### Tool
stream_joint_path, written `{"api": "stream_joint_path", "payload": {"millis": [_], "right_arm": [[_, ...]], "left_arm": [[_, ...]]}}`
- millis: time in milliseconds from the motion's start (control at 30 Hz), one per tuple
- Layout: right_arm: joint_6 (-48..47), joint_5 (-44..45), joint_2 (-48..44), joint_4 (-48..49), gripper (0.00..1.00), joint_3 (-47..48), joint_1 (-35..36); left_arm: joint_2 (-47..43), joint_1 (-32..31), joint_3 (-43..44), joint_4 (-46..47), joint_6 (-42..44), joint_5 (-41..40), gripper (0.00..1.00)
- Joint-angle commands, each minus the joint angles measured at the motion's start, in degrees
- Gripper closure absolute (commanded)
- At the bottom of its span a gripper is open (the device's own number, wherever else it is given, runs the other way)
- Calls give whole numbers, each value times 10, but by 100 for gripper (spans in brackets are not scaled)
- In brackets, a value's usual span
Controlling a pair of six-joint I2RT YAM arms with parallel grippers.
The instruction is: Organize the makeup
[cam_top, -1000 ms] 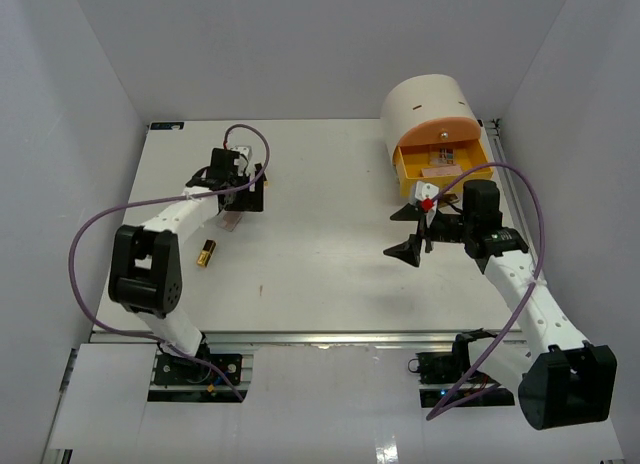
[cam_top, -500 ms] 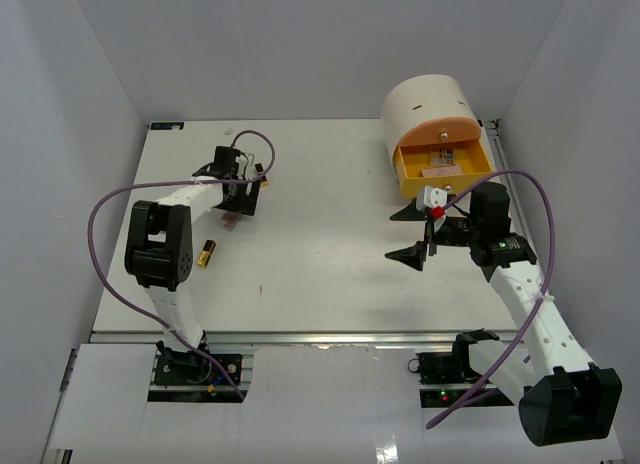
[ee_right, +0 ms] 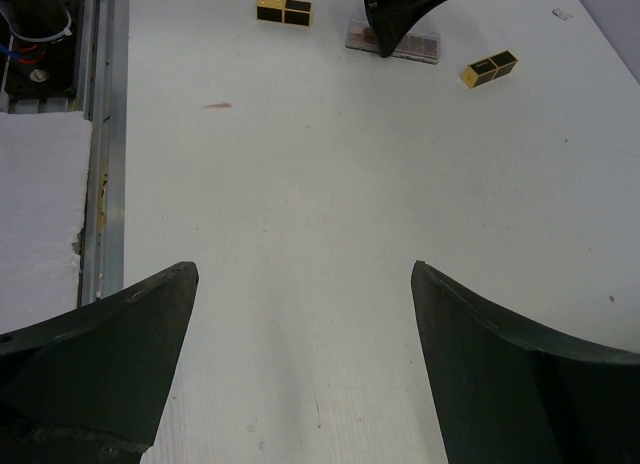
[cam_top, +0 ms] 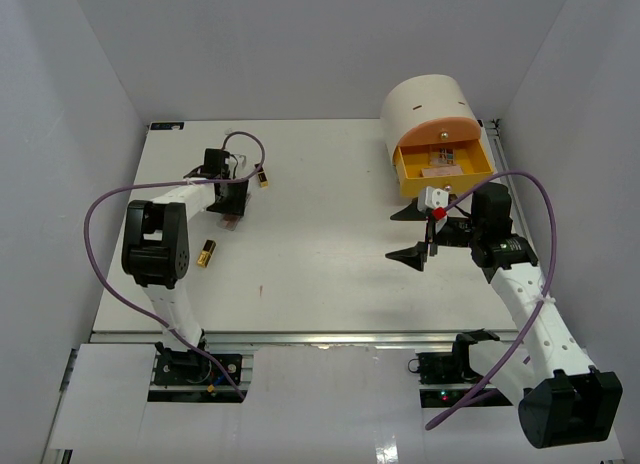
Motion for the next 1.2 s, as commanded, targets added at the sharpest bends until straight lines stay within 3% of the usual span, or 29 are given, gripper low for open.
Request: {"api": "stream_joint_path", "payload": {"millis": [0,133,300,367,533,700,800,933,1167], "right_arm": [[8,-27,6,2,6,4,-7],[15,-37,17,8,6,0,-9],[48,-26,26,31,6,-15,-9],[79,-9,39,49,6,-17,-7],[159,60,92,43,3,27,8],[374,213,156,67,3,116,56],[475,261,176,91,3,141,77],[537,301,204,105,3,170,81],[572,339,231,104,0,179,79]], "left_arm": [[-9,6,-21,-19,-37,47,68],[-44,6,-27,-18,-74,88,88],[-156,2,-60,-6,-129,196,89],[-212,-7,-95,17,-165,278,89],[-295,-72,-183,169,-275,379,91],[-312,-186,-241,343,-384,322,91],[-295,-251,-240,392,-399,270,90],[-257,-299,-223,442,-415,236,90],[-181,-360,-143,449,-413,210,89]]}}
